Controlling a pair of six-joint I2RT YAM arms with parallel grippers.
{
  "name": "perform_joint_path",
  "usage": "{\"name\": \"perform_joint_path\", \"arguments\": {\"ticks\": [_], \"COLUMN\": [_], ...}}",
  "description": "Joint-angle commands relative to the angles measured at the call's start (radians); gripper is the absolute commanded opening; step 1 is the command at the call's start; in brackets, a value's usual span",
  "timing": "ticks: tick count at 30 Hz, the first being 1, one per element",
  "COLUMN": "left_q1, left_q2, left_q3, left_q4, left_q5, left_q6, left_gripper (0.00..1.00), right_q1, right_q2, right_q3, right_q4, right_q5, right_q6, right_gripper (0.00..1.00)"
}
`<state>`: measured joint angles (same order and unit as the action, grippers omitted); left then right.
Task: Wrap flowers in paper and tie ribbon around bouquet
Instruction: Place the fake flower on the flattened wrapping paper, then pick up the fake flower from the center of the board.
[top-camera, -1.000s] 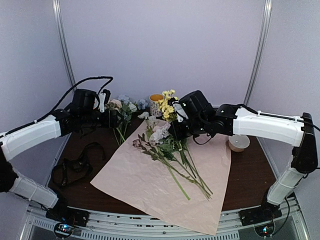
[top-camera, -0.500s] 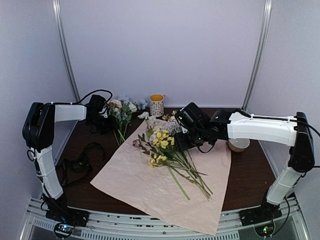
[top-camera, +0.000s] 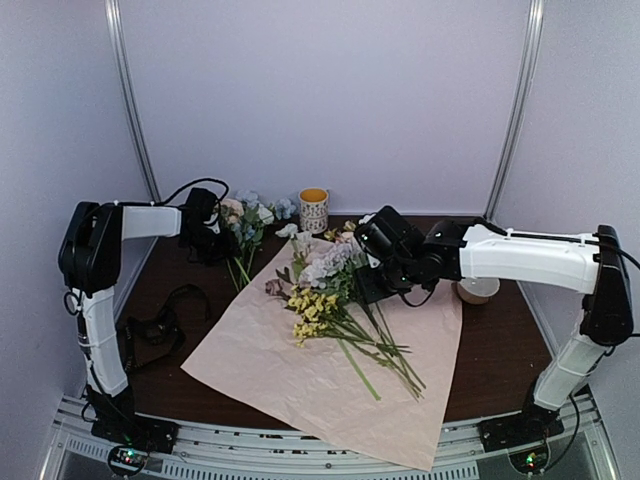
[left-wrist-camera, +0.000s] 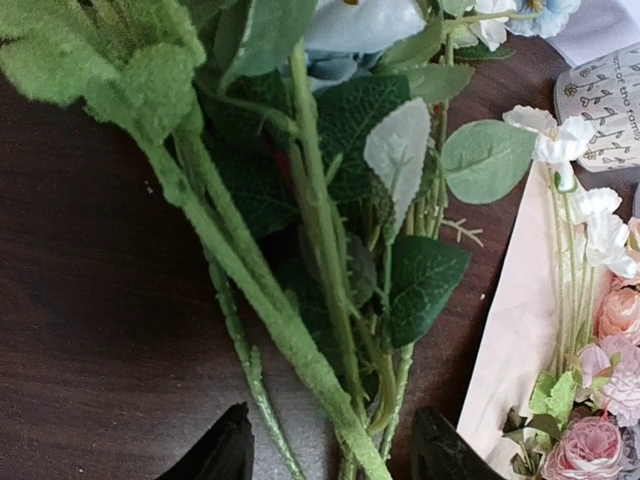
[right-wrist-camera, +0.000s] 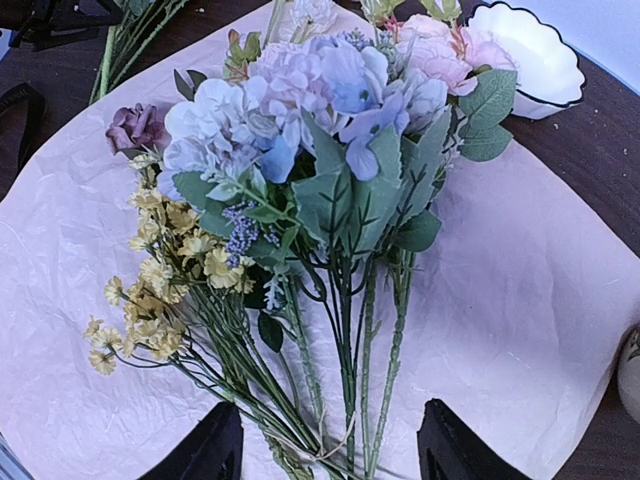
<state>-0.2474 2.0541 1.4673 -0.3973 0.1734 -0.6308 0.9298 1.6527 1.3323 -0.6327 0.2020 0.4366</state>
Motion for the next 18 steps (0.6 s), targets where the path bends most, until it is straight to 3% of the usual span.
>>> {"name": "perform_joint_path", "arguments": {"ticks": [1, 18], "left_q1": [0.022, 0.025], "left_q2": [0.025, 0.105], "left_q3": [0.054, 0.104], "left_q4": [-0.004, -0.025], "left_q5": [-0.029, -0.036], "left_q6": [-0.007, 0.009], "left_gripper": [0.57, 0.56], "right_q1": [-0.006, -0.122], "right_q2": [-0.068, -0.04], "right_q3": [-0.022, -0.193], "right_q4": [-0.034, -0.042], "right_q5": [0.063, -0.146], "right_q6": [-0.03, 0.012], "right_gripper": [0.61, 0.62]}}
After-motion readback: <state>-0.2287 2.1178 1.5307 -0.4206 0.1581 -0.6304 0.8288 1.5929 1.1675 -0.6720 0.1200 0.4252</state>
